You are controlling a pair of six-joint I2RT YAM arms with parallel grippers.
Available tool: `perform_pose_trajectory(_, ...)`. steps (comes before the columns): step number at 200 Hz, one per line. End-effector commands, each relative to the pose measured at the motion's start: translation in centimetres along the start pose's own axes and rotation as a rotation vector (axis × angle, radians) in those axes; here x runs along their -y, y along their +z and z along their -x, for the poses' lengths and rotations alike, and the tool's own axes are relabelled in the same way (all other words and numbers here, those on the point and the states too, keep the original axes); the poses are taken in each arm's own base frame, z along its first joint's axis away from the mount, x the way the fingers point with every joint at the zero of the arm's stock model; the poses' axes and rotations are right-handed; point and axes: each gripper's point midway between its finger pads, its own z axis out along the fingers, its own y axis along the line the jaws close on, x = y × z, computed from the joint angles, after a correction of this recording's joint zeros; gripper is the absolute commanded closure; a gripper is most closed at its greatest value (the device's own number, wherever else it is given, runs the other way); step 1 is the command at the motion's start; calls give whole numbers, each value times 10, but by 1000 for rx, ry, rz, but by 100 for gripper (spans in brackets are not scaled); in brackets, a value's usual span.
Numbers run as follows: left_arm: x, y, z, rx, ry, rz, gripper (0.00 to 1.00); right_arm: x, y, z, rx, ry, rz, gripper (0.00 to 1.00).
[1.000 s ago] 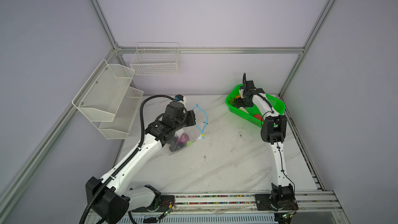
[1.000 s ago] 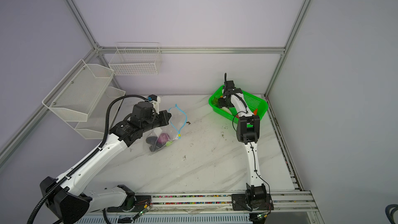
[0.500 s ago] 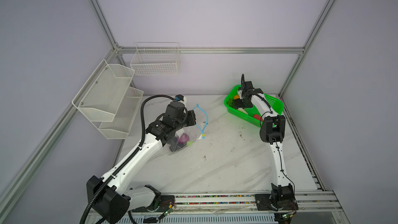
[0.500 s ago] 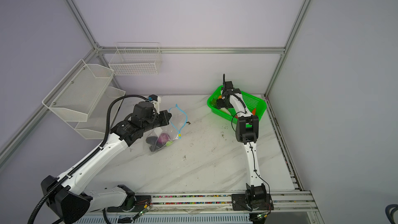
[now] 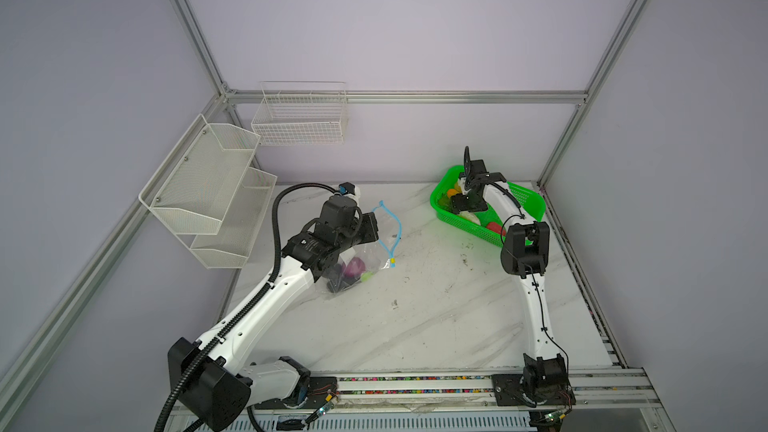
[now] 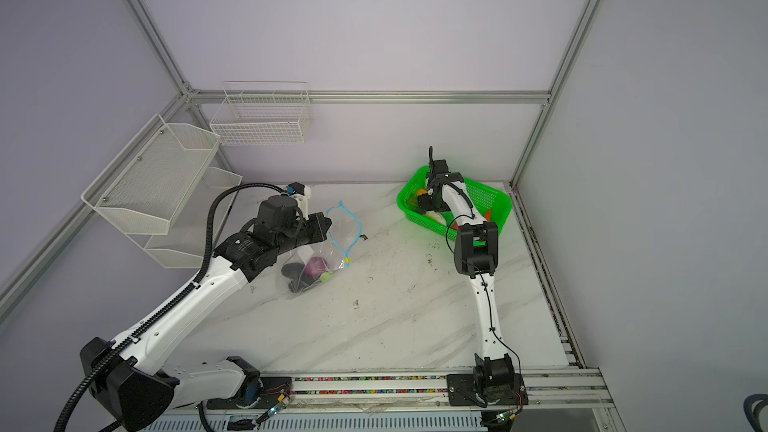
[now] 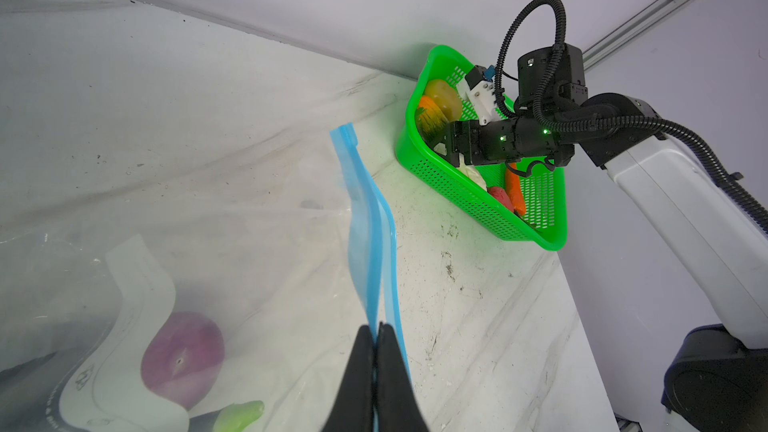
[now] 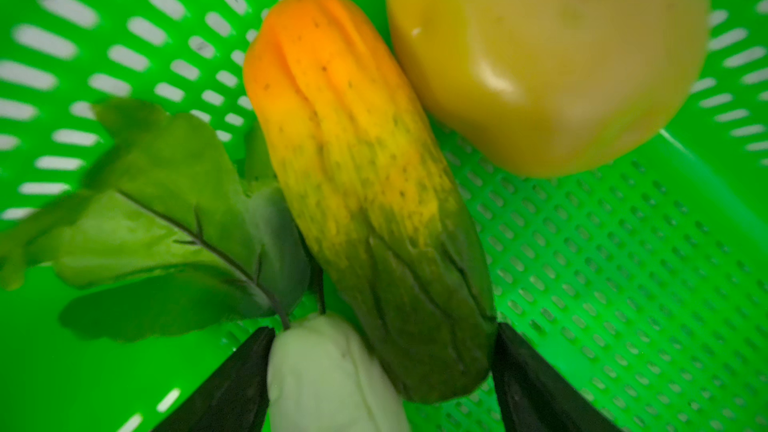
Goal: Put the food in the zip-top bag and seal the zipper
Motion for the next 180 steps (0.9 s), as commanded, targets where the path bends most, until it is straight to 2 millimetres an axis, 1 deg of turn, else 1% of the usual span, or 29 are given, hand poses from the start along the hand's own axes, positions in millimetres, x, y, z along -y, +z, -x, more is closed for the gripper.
perform_pose_trajectory(1,4,-5,6,37,2,-26,100,-5,-18,3,2,-11,-2,17)
perform_pose_trajectory(12,4,-4,6,36,3,-25,100,-6,-25,8,22,-10,2,18)
perform_pose_trajectory(34,4,-4,6,35,2,-27,100,-8,-38,18,56,1,7,24)
perform_pose_trajectory(46,4,-4,6,36,3,-27,100,-8,-43,20,63,2,5,26)
perform_pose_trajectory(60,6,-6,8,41,6,-32,100,-8,-51,21,66,-12,5,24)
perform_pose_trajectory(83,7,-8,10,47,14,-33,100,-8,-60,16,64,-57,2,18)
perform_pose_trajectory(94,7,-7,10,47,13,-34,100,-9,-60,13,57,-67,0,14)
perform_pose_trajectory(108,9,-7,10,43,13,-40,100,-8,-59,9,47,-77,-1,12)
perform_pose_trajectory(135,9,-8,11,45,11,-42,100,-12,-53,-2,13,-98,8,12)
perform_pose_trajectory(158,8,-10,10,49,12,-40,100,-21,-47,-11,-11,-140,30,12)
perform_pose_trajectory(180,7,-11,9,50,11,-36,100,-24,-40,-14,-26,-150,30,13)
